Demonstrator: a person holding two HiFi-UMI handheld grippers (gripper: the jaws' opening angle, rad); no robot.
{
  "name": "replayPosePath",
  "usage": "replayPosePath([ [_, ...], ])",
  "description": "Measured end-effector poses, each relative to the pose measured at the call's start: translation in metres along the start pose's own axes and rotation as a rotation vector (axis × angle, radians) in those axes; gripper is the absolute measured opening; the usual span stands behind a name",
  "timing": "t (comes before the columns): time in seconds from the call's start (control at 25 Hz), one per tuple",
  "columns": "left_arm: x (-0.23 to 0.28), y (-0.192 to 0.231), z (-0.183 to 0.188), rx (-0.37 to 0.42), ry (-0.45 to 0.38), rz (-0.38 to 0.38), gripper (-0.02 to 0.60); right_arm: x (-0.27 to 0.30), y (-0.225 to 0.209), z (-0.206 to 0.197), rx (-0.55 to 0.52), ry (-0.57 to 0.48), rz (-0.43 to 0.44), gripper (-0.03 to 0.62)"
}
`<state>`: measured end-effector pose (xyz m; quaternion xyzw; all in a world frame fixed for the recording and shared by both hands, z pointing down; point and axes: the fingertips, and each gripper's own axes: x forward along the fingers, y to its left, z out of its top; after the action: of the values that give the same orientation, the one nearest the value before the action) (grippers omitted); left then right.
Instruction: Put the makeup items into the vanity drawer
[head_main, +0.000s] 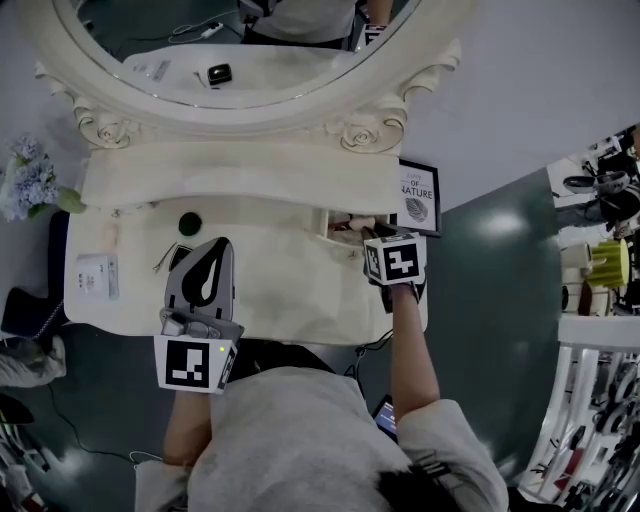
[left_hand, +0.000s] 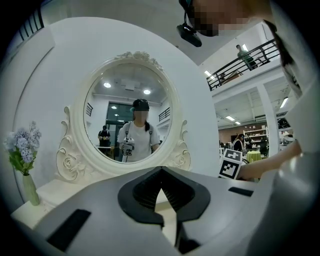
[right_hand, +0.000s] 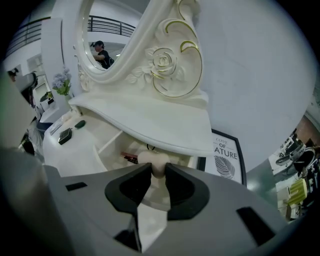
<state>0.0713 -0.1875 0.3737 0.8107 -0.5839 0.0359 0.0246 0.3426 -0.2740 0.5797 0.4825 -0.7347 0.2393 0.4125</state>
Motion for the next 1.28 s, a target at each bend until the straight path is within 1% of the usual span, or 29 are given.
replayPosePath([
  [0.28, 0.003, 0.002, -0.005, -0.003, 0.011, 0.006, 0.014, 0.003, -0.002, 0.001, 0.001, -0.004, -0.017, 0.100],
  [0.52, 0.000, 0.007, -0.002, -0.005, 0.003, 0.020, 0.014, 0.005, 0.000, -0.001, 0.005, -0.021, -0.029, 0.101],
  [0.6, -0.002, 0.008, -0.001, -0.002, 0.002, 0.022, 0.014, 0.003, 0.001, -0.001, 0.015, -0.032, -0.028, 0.118],
  [0.68, -0.004, 0.010, -0.001, 0.001, 0.001, 0.025, 0.012, 0.001, 0.004, 0.000, 0.026, -0.052, -0.024, 0.120],
  [0.8, -0.008, 0.013, 0.001, 0.004, -0.001, 0.029, 0.014, -0.006, 0.011, 0.003, 0.045, -0.104, -0.018, 0.115],
  [0.92, -0.013, 0.017, 0.002, 0.007, -0.006, 0.029, 0.014, -0.016, 0.024, 0.007, 0.065, -0.177, -0.007, 0.059],
  [1.0, -0.017, 0.019, 0.003, 0.009, -0.011, 0.026, 0.014, -0.023, 0.035, 0.011, 0.078, -0.234, 0.011, 0.042],
  [1.16, -0.024, 0.022, 0.007, 0.013, -0.020, 0.017, 0.014, -0.042, 0.056, 0.021, 0.107, -0.349, 0.055, 0.031],
  [1.28, -0.032, 0.025, 0.010, 0.016, -0.026, 0.009, 0.014, -0.055, 0.072, 0.028, 0.111, -0.407, 0.087, 0.028],
])
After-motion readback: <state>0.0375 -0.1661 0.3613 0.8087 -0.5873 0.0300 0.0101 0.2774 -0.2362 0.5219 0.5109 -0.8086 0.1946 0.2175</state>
